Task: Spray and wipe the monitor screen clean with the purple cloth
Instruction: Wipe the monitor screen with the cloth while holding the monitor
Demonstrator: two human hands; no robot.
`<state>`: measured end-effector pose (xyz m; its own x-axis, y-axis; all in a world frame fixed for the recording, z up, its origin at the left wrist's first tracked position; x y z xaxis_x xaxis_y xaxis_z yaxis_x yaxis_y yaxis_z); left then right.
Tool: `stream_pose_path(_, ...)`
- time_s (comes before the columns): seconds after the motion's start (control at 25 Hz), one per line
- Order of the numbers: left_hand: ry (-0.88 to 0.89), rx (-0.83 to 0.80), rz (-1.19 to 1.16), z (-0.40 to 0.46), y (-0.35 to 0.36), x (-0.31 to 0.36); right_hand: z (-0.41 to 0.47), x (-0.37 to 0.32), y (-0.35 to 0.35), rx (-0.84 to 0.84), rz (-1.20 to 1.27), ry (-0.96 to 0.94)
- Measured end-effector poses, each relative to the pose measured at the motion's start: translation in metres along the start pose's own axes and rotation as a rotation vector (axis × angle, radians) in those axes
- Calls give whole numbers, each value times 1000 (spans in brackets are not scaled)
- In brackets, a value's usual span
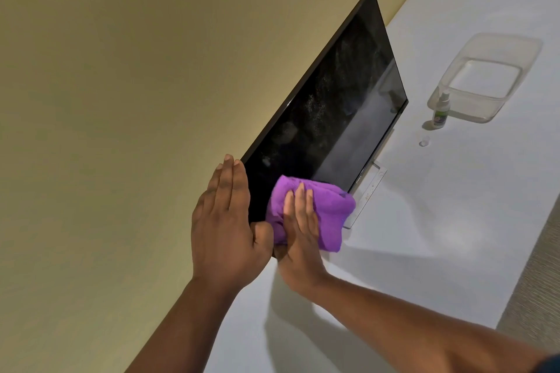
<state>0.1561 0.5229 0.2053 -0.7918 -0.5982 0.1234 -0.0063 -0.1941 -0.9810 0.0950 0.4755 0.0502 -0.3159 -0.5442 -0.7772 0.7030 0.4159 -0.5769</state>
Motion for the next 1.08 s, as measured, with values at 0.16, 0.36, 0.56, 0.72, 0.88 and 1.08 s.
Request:
stream_pose_path(0.16,1,14,-23,-1,-1,2,30,43,-6,-79,17,456)
stream_pose_path(0.36,-12,12,-42,0,-2,4,41,-17,-7,31,99,142)
stream_pose_path(0.56,-6,27,-69,0,-2,5,9,44,0,-162,37,381)
stream_pose_path(0.72,-9,29,-57,0,-1,5,55,12,-11,-59,120,472)
stream_pose_path(0.88,-13,20,-57,0,-2,4,-1,-10,1,-98,63,52)
stream_pose_path(1.08,-16,15,-54,0,-3,7,27,65,2,-210,60,640)
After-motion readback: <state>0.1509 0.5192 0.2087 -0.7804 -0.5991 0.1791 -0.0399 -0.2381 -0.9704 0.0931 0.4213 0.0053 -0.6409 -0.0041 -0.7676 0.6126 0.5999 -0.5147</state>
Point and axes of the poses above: each hand's wrist, its own z-axis towards the middle knuckle, its own y-axis out of the palm, x = y × z, the point moved 4 cm from there along z, towards the middle knuckle, and after that the axes turned 12 degrees about -z, right-handed, at the moved point
